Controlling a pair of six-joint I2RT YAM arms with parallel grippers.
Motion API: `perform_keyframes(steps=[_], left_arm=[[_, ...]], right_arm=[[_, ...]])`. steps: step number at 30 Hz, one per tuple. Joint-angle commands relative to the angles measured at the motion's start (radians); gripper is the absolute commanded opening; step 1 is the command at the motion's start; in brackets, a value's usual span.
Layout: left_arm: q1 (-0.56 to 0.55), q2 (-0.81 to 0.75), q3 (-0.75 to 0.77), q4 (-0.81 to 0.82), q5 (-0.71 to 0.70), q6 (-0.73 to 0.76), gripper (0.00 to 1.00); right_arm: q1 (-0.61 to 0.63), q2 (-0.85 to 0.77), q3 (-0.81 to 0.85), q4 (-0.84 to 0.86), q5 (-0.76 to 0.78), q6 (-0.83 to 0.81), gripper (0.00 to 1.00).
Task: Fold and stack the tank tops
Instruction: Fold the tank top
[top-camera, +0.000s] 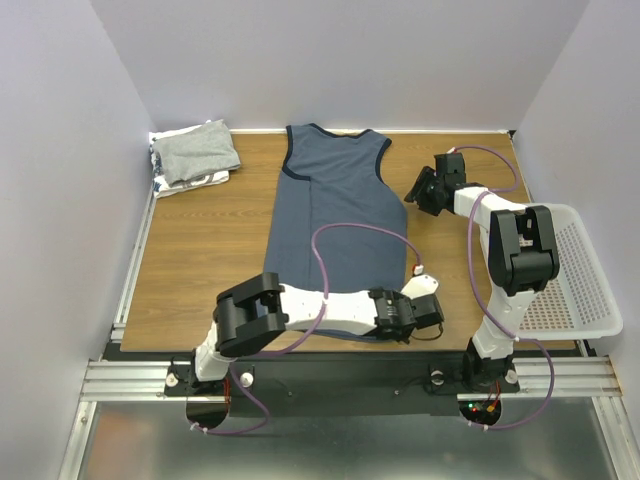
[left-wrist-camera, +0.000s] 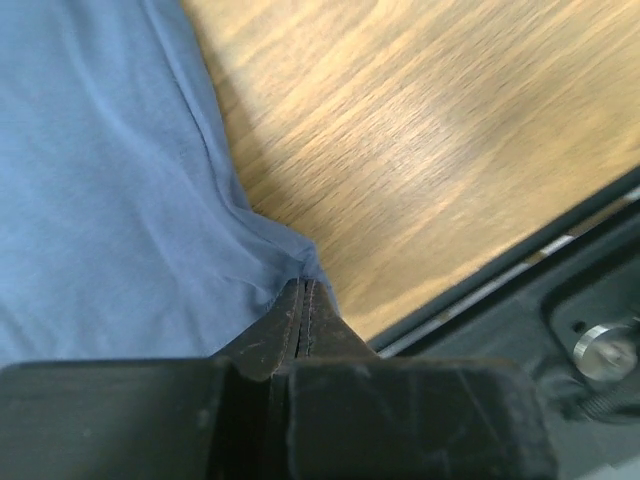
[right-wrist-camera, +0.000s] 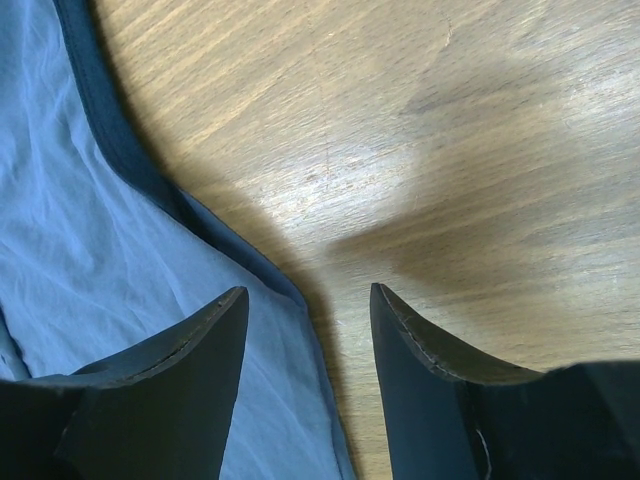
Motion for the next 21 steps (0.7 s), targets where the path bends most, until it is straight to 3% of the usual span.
perform_keyframes(steps=[1, 7, 21], left_arm=[[0.012, -0.173, -0.061, 0.017, -0.051, -0.05, 0.0], [0.092, -0.365, -0.288, 0.137, 0.016, -0.156, 0.0], [0.256, -0.727, -0.688, 0.258, 0.093, -0.349, 0.0]], right_arm=[[-0.007, -0.043, 0.048, 0.027, -0.029, -0.024, 0.59], [-0.007, -0.036, 0.059, 0.053, -0.064, -0.037, 0.68], [0.054, 0.03, 0.126, 0.065, -0.078, -0.033, 0.67]])
